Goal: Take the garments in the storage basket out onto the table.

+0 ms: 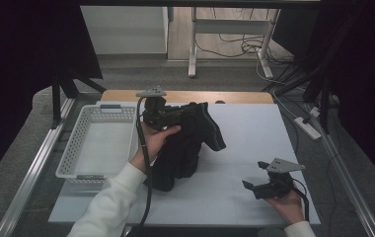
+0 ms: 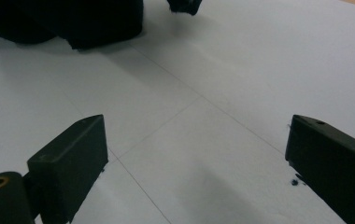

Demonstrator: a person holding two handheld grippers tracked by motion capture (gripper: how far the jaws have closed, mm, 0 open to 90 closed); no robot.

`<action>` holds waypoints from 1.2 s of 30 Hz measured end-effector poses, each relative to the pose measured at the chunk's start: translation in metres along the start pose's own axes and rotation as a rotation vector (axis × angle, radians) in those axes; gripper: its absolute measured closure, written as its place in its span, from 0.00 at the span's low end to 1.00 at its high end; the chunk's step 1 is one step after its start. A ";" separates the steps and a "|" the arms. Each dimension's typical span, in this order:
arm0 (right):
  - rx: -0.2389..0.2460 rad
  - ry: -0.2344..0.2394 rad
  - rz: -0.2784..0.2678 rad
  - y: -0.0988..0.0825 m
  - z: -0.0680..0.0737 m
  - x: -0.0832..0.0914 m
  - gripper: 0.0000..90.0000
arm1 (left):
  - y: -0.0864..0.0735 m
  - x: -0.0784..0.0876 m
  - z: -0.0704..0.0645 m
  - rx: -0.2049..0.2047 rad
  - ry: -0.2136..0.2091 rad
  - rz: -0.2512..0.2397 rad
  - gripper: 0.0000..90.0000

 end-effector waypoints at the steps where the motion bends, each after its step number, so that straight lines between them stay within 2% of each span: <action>1: 0.000 0.000 0.001 0.000 0.000 0.000 0.06 | -0.002 -0.001 0.001 0.007 -0.005 0.002 0.92; 11: 0.001 0.002 0.004 -0.001 0.001 -0.001 0.06 | -0.007 -0.010 0.006 0.007 0.012 0.026 0.92; 14: 0.002 0.003 0.004 -0.001 0.001 -0.001 0.06 | -0.011 -0.014 0.006 -0.004 0.020 0.047 0.91; 19: 0.002 0.003 0.008 -0.001 0.001 -0.001 0.06 | -0.027 -0.024 0.009 -0.013 0.030 0.085 0.91; 21: 0.002 0.005 0.009 -0.001 0.002 -0.002 0.06 | -0.038 -0.030 0.013 -0.018 0.045 0.117 0.91; 27: 0.005 0.004 0.012 -0.002 0.002 -0.002 0.06 | -0.051 -0.038 0.016 -0.021 0.060 0.169 0.89; 29: 0.004 0.004 0.011 -0.002 0.002 -0.002 0.06 | -0.051 -0.038 0.014 -0.036 0.055 0.171 0.82; 30: 0.005 0.002 0.009 -0.001 0.002 -0.002 0.06 | -0.051 -0.037 0.013 -0.045 0.062 0.176 0.70; 31: 0.003 0.002 0.006 -0.001 0.002 -0.001 0.06 | -0.050 -0.035 0.012 -0.056 0.084 0.177 0.57; 32: 0.003 0.002 0.004 -0.001 0.001 -0.001 0.06 | -0.048 -0.031 0.010 -0.081 0.107 0.163 0.49; 34: 0.002 0.004 0.002 0.000 0.001 -0.001 0.06 | -0.044 -0.021 0.007 -0.113 0.167 0.130 0.37; 35: 0.002 0.004 0.000 0.000 0.001 -0.001 0.06 | -0.043 -0.016 0.006 -0.125 0.185 0.130 0.31; 36: 0.002 0.003 -0.001 0.000 0.001 -0.001 0.06 | -0.043 -0.012 0.005 -0.140 0.193 0.135 0.31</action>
Point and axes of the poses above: each handheld gripper's, and its own axes: x roughly backward along the jaws, y roughly out of its top, z roughly to its left, the point moved 7 cm from there along -x, roughly forward along the jaws, and after that the axes turned 3 degrees about -x, right-handed, at the moved point
